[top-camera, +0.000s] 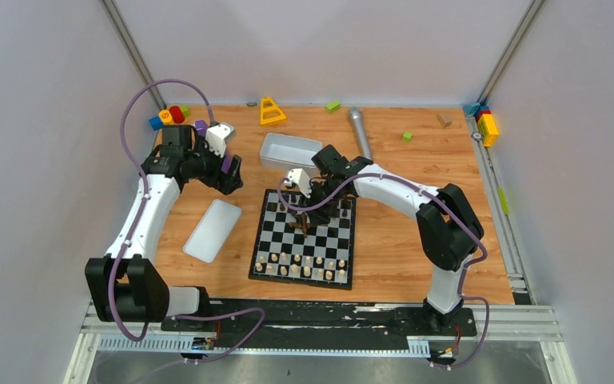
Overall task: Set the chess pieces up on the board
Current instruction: Pick up the chess piece from the chessboard.
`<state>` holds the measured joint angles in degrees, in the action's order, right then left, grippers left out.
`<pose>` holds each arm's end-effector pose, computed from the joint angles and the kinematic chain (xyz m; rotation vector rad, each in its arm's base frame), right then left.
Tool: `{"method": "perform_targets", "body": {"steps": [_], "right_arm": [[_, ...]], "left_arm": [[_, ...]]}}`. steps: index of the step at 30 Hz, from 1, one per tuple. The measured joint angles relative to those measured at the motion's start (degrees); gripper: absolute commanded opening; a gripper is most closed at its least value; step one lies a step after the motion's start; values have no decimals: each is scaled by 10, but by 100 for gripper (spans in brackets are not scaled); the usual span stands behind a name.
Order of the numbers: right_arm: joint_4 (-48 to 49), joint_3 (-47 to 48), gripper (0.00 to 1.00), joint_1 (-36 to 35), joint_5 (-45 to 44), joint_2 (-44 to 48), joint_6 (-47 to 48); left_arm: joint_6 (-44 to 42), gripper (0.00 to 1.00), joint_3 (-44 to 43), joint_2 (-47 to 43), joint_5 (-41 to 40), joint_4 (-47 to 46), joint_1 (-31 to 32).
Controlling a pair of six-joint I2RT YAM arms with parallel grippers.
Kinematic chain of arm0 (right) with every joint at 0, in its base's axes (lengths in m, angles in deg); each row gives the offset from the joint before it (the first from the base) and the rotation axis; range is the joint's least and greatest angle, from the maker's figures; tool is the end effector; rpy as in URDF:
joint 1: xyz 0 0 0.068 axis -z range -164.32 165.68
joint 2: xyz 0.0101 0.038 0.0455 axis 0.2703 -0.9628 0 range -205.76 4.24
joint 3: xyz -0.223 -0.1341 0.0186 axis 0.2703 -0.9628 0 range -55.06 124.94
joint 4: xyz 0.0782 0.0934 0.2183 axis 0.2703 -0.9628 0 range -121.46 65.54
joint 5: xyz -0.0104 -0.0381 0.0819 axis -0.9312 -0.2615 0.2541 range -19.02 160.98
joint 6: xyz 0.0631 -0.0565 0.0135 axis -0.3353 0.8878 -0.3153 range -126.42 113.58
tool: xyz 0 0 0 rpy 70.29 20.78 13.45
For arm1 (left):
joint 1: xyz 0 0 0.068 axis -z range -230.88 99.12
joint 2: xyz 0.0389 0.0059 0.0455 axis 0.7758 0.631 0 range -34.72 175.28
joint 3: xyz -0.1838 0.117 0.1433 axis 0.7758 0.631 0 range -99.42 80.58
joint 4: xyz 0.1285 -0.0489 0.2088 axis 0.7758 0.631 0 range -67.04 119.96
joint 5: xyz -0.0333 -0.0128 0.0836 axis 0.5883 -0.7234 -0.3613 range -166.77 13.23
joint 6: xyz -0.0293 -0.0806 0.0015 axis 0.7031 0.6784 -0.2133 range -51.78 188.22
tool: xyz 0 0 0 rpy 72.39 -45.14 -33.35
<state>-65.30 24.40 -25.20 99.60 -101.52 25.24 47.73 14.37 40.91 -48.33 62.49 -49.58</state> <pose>0.2622 0.2747 0.1769 -1.7068 2.0910 0.7294 0.2883 -0.0425 0.2724 0.6560 2.2418 -0.4359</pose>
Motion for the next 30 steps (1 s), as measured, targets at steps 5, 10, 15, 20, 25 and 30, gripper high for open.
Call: {"method": "perform_targets", "body": {"steps": [5,10,15,20,25,30], "right_arm": [[9,0,39,-13,-29,-22,36],[18,-12,36,-28,-55,-36,67],[28,-24,27,-40,-73,-42,87],[43,-27,13,-44,-82,-42,97],[49,-31,1,-46,-86,-38,102],[37,-37,0,-47,-85,-29,105]], "left_arm": [[2,100,16,-20,2,0,-7],[1,100,22,-22,4,0,-7],[1,100,22,-22,5,0,-7],[0,100,22,-22,7,0,-7],[-6,100,22,-21,14,0,-7],[-17,96,22,-12,45,1,-7]]}}
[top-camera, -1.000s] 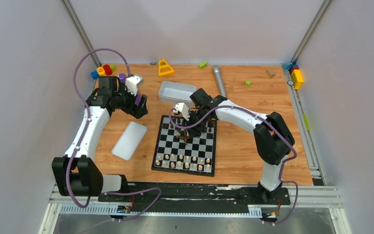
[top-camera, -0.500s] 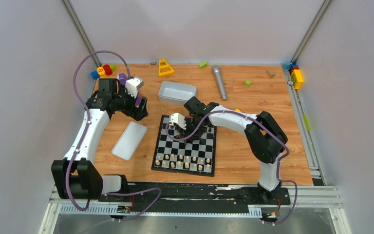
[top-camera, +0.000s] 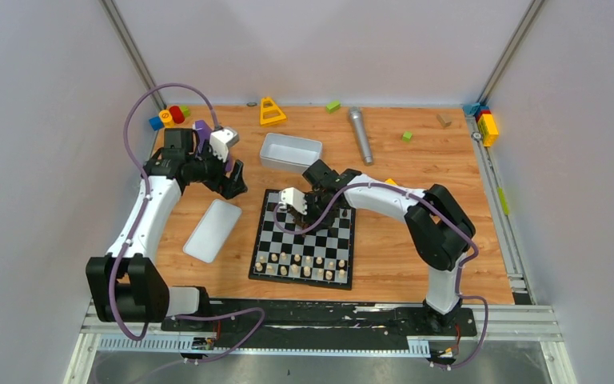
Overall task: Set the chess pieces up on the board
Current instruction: Pick up the chess piece from the chessboard, then place the chess piece on the chessboard.
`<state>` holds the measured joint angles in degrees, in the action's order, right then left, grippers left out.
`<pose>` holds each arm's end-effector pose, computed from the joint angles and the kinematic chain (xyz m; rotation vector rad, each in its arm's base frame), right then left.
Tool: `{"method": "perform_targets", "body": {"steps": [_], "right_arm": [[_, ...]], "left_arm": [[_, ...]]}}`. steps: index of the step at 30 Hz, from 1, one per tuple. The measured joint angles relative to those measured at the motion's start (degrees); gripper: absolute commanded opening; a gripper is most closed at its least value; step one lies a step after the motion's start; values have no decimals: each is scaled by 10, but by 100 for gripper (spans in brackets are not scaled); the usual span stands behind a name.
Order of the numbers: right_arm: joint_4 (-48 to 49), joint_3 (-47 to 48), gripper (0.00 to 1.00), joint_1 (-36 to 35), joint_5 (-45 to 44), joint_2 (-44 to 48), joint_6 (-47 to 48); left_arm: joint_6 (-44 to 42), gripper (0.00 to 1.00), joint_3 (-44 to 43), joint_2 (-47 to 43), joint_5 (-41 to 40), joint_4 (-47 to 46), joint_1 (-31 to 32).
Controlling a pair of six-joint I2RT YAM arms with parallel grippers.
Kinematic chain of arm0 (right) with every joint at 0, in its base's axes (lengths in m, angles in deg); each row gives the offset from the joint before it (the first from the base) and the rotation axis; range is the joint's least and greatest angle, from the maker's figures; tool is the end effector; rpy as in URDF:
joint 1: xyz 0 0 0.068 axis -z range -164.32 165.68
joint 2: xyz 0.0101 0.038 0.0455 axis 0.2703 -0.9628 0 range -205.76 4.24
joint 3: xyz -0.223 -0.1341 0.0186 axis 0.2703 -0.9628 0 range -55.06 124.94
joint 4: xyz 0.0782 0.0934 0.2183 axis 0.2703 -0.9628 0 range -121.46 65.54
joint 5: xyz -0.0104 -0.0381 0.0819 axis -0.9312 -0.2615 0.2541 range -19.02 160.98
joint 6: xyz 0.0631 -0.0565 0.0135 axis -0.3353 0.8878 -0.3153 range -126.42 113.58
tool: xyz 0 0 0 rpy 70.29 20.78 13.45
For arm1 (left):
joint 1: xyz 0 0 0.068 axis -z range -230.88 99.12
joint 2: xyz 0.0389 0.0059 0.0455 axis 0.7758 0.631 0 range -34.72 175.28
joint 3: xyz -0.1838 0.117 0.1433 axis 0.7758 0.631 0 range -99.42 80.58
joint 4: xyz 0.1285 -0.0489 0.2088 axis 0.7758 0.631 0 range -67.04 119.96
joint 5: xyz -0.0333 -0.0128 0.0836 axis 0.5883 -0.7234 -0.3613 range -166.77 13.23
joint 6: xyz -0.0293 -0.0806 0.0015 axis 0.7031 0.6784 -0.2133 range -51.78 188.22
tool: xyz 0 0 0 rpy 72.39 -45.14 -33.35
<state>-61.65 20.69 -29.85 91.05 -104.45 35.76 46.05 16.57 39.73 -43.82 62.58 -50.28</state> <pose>0.2462 0.2877 0.1392 -1.9766 1.9335 0.5032 0.2801 -0.0440 0.2674 0.6994 2.2162 -0.5141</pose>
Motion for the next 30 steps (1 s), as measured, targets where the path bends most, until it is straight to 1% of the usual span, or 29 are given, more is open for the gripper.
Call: {"method": "perform_targets", "body": {"steps": [4,10,16,22,26,30], "right_arm": [[-24,0,0,0,20,14,2],[-55,3,0,0,58,43,2],[-75,26,0,16,101,45,-4],[-82,67,0,72,200,47,-42],[-83,101,0,108,266,46,-74],[-86,126,0,117,317,44,-101]], "left_arm": [[-13,91,0,13,42,0,0],[-41,78,2,17,106,-7,0],[-90,73,17,17,163,-16,12],[-123,68,19,17,217,-21,63],[-145,68,38,17,243,-51,104],[-182,67,52,19,251,-74,151]]}}
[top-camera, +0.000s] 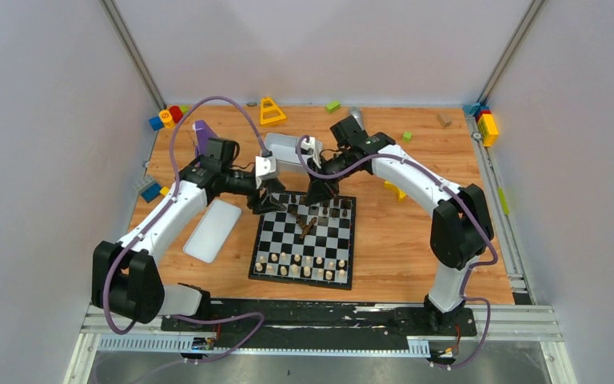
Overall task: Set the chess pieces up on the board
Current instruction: Place the chess piece on the chessboard.
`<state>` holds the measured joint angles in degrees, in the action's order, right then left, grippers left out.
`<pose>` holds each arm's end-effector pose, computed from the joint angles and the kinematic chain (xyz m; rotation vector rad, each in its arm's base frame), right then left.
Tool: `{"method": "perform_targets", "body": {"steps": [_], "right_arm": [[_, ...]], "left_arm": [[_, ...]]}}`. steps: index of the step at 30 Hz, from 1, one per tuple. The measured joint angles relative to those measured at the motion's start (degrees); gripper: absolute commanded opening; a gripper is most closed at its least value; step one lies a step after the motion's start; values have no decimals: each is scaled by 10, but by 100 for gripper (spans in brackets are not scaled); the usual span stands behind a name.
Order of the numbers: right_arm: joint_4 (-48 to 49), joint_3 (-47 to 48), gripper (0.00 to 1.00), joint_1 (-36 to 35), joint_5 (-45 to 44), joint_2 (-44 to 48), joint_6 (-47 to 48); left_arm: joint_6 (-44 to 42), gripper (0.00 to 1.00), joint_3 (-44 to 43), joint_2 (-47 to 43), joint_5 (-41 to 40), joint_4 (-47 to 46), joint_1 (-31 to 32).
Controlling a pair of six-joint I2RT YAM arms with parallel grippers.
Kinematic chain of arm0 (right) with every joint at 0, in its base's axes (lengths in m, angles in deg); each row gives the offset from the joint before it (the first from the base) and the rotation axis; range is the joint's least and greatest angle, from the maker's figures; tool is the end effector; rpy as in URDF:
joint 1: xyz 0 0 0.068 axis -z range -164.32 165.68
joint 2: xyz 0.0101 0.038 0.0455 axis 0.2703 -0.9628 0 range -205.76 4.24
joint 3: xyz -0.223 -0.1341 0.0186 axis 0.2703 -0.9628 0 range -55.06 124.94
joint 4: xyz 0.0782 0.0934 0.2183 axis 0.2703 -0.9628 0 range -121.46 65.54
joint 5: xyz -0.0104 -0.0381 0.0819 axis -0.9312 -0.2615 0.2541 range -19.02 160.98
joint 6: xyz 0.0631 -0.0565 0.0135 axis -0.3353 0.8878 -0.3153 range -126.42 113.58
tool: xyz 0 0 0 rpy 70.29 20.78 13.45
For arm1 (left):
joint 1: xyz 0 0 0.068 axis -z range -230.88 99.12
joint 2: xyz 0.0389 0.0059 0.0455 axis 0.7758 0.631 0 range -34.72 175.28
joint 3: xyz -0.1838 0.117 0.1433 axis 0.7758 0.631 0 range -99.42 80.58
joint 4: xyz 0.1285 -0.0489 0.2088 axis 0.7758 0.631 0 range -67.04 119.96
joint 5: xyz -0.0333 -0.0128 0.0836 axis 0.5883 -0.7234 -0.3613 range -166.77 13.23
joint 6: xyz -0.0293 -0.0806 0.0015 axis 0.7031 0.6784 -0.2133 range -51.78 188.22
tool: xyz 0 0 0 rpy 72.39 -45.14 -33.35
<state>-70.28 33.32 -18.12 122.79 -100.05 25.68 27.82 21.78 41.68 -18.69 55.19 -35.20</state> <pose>0.2823 0.2604 0.2448 -1.5653 1.8704 1.1849 0.2468 -0.1358 0.2578 1.3543 1.6422 -0.9681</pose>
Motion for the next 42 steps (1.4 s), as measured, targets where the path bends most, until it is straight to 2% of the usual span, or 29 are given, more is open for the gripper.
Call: {"method": "perform_targets", "body": {"steps": [6,13,28,32,36,37,42], "right_arm": [[-14,18,0,0,54,-14,-30],[-24,20,0,9,84,-26,-51],[-40,20,0,13,92,-44,-55],[-44,21,0,13,92,-45,-55],[-47,24,0,14,92,-45,-57],[-48,25,1,15,92,-45,-57],[-50,31,18,21,92,-49,-66]], "left_arm": [[-95,67,0,23,6,-27,62],[-153,56,0,45,2,-39,94],[-161,45,-9,45,-24,-48,115],[-161,39,-9,45,-32,-48,120],[-161,30,-9,45,-39,-46,126],[-161,25,-9,45,-41,-46,127],[-156,2,-10,45,-49,-48,127]]}}
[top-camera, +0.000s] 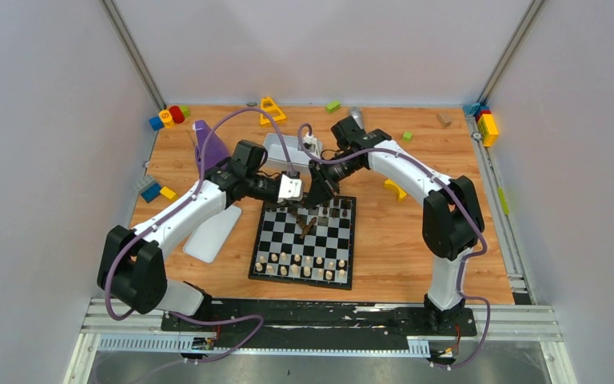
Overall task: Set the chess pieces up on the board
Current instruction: Place the chess piece on the chessboard.
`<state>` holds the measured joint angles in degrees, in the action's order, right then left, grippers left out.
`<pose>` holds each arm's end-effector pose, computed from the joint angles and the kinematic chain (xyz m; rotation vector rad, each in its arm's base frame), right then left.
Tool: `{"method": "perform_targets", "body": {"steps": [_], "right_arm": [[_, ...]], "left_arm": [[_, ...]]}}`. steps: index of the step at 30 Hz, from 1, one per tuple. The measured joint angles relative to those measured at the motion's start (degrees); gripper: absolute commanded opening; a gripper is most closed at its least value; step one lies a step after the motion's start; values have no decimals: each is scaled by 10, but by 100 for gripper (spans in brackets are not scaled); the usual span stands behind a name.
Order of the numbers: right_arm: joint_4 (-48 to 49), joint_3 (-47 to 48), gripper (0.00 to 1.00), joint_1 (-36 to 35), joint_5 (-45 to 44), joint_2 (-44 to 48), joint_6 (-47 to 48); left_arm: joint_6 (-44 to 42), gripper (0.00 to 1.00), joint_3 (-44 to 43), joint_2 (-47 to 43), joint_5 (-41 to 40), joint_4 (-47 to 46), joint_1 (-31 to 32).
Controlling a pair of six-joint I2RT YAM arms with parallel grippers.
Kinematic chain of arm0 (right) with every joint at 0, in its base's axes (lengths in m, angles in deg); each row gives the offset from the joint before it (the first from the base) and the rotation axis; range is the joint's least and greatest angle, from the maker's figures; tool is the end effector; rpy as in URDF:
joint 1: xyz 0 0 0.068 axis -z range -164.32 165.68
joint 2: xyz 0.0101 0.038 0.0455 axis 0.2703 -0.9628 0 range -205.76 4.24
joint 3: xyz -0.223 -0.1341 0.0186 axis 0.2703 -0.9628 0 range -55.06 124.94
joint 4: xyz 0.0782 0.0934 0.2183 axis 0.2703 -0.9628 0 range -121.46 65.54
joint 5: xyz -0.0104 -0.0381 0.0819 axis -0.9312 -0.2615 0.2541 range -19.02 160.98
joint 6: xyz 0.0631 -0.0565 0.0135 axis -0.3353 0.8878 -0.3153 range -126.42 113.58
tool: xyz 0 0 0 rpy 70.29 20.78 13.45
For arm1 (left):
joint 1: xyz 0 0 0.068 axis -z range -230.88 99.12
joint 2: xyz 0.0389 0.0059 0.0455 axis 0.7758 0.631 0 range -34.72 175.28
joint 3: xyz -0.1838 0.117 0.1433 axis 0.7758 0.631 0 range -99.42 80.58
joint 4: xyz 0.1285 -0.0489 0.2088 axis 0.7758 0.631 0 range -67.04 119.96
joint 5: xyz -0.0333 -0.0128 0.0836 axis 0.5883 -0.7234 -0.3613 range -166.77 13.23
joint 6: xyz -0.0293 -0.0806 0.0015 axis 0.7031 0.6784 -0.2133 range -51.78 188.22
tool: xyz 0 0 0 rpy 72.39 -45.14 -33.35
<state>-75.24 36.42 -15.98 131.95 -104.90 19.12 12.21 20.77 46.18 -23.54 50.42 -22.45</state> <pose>0.2914 0.2573 0.2348 -1.4160 2.0224 1.4675 0.2332 -0.1950 0.2448 1.7126 1.2928 -0.8359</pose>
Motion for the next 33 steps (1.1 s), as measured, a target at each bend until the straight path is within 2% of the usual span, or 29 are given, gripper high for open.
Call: {"method": "perform_targets", "body": {"steps": [5,7,12,15,18,22,25,33], "right_arm": [[3,14,38,21,1,-4,-32],[17,18,41,40,0,-3,-50],[93,-12,45,84,-13,33,-114],[142,-37,47,90,-19,65,-156],[188,-50,54,85,-19,82,-199],[236,-56,55,83,-18,82,-256],[259,-56,54,83,-16,79,-287],[290,-56,43,83,8,53,-335]], "left_arm": [[47,0,-2,2,-17,-22,0],[92,0,1,2,-16,-49,-7],[270,0,47,2,4,-202,-46],[396,0,88,2,9,-312,-71],[513,0,118,6,9,-417,-84],[631,0,133,16,6,-520,-83],[688,0,137,19,5,-572,-83],[753,0,138,21,-1,-633,-83]]}}
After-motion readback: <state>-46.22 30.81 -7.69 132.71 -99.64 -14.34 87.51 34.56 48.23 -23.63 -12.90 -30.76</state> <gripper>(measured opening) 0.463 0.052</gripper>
